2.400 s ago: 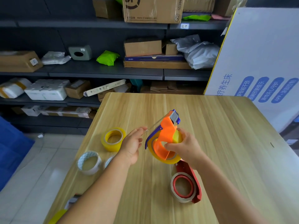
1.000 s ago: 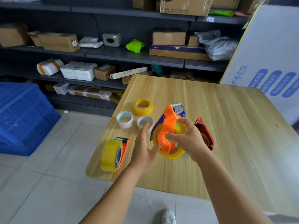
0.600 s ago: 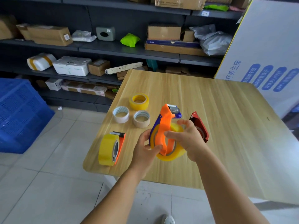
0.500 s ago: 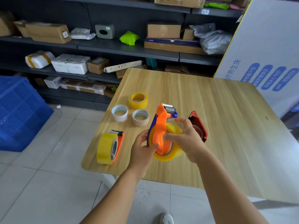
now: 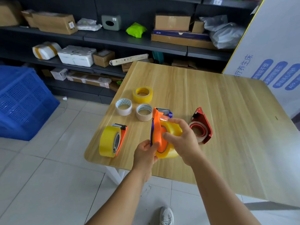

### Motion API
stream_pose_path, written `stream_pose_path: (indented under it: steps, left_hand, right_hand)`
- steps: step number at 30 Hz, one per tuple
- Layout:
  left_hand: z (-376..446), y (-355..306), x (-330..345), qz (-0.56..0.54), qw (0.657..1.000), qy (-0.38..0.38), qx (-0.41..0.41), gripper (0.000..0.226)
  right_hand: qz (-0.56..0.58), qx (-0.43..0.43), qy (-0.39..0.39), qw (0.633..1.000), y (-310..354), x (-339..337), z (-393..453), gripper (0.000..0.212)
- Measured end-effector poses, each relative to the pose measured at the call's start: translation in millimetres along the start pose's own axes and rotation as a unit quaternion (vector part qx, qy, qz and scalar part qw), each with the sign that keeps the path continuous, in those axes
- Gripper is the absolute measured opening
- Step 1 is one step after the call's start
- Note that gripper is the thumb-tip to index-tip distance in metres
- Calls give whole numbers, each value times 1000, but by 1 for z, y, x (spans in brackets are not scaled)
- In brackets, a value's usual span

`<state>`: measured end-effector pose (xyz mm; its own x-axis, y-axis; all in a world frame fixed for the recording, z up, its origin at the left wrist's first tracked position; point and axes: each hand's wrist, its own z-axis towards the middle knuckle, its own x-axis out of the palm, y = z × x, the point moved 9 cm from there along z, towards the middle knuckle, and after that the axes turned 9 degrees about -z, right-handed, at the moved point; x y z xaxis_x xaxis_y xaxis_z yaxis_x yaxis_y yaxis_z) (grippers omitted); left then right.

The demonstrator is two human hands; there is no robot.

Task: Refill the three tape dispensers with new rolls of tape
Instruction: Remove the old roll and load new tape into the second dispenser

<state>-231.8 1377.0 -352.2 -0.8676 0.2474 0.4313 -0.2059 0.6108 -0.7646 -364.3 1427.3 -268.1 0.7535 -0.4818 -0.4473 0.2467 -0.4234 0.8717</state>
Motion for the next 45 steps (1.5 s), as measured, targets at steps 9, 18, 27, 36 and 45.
stream_pose_path:
  steps: [9,18,27,36,45]
  left_hand:
    - [-14,12,-9,-47,997,57,28,43]
    - [-3,28,-51,-90,993,-81,-19,33]
    - [3,48,-76,-169,967,-170,-82,29]
    - [1,50,-81,-215,944,-215,-129,67]
    - [-2,52,-70,-128,970,-130,-158,96]
  right_hand:
    - [81,58,12,995,-25,30,12,32]
    - [111,112,74,985,-40,81,22,53]
    - [124,152,163,967,-56,118,26,60]
    - [116,145,168,968,-56,129,33,52]
    - [145,140,195,960,-56,133,33,51]
